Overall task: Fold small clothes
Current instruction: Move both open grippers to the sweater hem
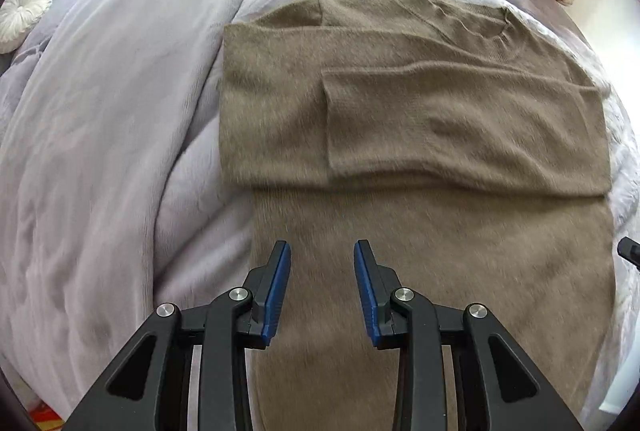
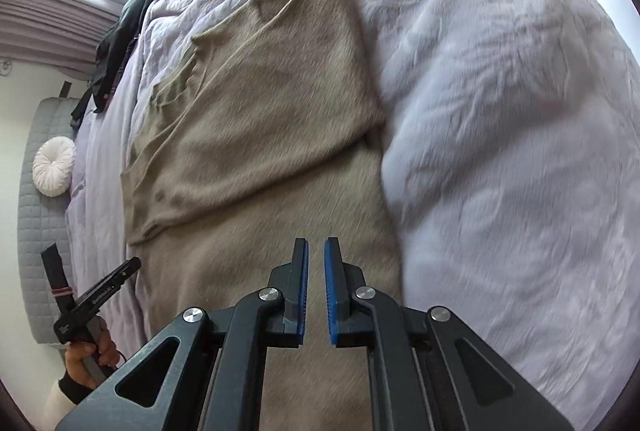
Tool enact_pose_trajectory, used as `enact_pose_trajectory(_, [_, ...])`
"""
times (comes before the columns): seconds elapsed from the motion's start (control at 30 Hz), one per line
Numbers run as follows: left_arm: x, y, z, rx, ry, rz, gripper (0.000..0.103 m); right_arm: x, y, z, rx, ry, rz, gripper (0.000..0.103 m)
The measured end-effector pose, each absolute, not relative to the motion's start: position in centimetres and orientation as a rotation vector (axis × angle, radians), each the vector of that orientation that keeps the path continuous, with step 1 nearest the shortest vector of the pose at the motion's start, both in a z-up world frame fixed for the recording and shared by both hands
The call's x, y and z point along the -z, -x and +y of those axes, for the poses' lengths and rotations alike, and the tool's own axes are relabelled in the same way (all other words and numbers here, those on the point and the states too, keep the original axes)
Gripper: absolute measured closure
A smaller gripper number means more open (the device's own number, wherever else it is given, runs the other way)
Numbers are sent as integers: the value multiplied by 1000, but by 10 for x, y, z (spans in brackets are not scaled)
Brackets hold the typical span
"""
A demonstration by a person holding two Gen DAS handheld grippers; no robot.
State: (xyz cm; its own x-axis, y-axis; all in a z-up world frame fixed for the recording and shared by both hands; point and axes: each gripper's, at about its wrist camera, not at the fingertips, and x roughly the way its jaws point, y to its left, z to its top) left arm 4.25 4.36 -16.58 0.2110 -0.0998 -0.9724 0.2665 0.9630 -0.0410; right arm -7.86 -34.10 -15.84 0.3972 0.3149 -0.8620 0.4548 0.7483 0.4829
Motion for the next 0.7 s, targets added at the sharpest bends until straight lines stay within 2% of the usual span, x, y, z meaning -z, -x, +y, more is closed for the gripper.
enact_pose_trajectory(0.17, [160,-19,46,250,-141,1348,68,154,86,-326,82,-768,1212,93])
enact_pose_trajectory(0.2, [159,-16,46,252,-137,1345,63,153,87,-323,77,-766,1215,92])
enact_pose_trajectory(0.23, [157,-11,47,250,-133,1348,48,151,88,-319,73,-764,1217,90])
enact_pose_trajectory(0.27, [156,-8,47,245,-132,1350,7,150,88,-317,70,-763,1220,88])
enact_pose_trajectory(0.3, [152,-6,49,229,-132,1340,0,148,88,-315,68,-761,1221,79])
enact_pose_trajectory(0.33, [146,0,50,222,-133,1315,0,147,88,-313,67,-759,1221,63])
enact_pose_trajectory(0.4, [142,3,54,232,-146,1325,0,143,89,-307,61,-748,1215,47])
enact_pose_trajectory(0.5, [140,8,57,231,-157,1338,0,140,88,-299,32,-742,1227,47])
enact_pose_trajectory(0.57, [141,9,59,234,-160,1345,0,138,87,-295,16,-735,1229,39])
enact_pose_trajectory(0.6, [141,10,59,235,-163,1343,0,135,87,-291,0,-726,1223,27])
enact_pose_trajectory(0.63, [139,12,60,230,-171,1336,0,132,87,-288,-10,-715,1217,22])
enact_pose_trajectory(0.7, [139,13,60,226,-182,1328,0,128,88,-281,-24,-689,1205,21])
